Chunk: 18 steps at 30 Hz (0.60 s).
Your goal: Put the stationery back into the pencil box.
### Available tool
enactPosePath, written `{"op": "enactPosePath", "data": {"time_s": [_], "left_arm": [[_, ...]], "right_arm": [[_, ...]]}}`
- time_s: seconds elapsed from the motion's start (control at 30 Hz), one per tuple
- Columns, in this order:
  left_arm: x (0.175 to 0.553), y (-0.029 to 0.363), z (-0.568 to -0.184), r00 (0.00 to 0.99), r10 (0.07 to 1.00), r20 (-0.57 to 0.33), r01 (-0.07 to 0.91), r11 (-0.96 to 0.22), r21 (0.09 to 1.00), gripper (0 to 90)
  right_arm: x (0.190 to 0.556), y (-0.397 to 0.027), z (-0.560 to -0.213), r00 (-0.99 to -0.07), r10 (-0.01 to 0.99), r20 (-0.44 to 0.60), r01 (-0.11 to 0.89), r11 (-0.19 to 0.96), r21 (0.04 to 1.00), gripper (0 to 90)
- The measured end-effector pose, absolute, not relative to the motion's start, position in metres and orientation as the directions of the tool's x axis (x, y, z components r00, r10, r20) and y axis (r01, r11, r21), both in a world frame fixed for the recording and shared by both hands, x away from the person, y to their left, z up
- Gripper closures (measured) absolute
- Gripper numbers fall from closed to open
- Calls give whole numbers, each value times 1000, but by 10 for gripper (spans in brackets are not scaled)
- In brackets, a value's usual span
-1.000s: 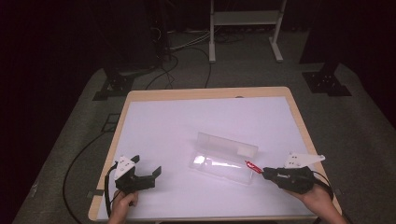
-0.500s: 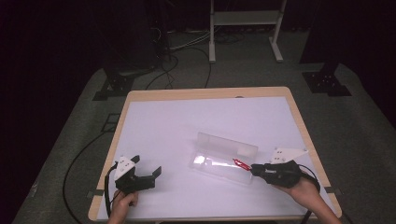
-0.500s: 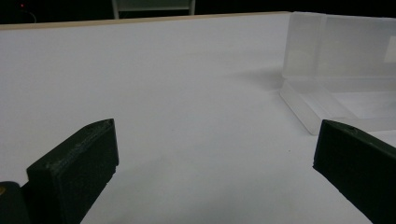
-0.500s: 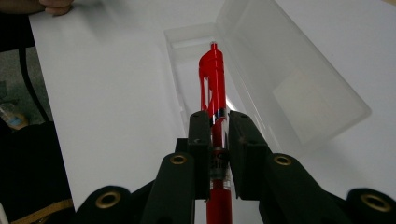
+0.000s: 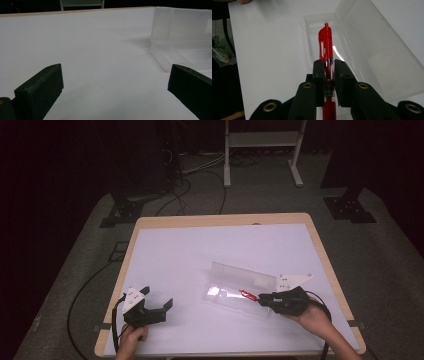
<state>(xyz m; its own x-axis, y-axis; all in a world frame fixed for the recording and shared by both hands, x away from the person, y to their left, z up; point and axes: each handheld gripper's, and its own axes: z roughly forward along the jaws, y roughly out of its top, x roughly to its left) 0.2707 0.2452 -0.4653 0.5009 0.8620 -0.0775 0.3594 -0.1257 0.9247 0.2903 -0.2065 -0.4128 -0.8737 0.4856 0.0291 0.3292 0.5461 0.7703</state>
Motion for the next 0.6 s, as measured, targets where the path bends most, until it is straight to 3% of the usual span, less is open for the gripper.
{"op": "enactPosePath", "data": {"time_s": [0.6], "left_arm": [[269,246,-465,498,864,-76,358,-124,925,0]], "right_arm": [[312,-179,-418,-908,419,25,295,594,749,789]]}}
